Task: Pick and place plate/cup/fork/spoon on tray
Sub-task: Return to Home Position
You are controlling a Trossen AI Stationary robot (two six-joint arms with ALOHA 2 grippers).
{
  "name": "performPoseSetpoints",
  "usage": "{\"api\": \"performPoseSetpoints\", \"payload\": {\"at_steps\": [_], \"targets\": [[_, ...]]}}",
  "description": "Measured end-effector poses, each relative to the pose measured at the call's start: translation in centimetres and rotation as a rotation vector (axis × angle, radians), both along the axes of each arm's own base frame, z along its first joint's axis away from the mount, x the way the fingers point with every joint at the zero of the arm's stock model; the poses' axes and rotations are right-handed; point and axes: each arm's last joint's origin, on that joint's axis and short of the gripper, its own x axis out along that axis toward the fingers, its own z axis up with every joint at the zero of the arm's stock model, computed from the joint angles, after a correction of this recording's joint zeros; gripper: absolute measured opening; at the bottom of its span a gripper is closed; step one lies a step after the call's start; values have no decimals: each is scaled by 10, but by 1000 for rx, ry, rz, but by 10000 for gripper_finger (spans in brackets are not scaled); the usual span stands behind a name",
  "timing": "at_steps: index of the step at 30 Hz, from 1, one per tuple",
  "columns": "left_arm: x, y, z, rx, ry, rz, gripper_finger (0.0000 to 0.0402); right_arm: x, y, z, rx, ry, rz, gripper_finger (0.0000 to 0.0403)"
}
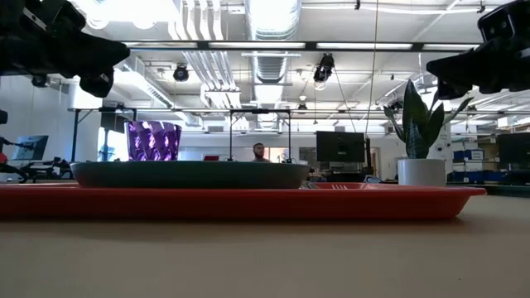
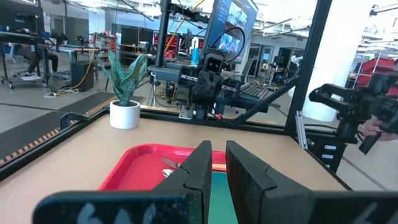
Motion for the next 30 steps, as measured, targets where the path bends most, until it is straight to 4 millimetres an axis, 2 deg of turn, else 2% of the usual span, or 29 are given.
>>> {"api": "performPoseSetpoints", "payload": {"at_steps": [6, 30], "targets": [[0, 0, 0, -1, 0, 0, 29, 0, 0, -1, 62, 11, -1, 9], [1, 1, -1, -10, 7, 29, 29, 0, 0, -1, 61, 13, -1, 9]]}}
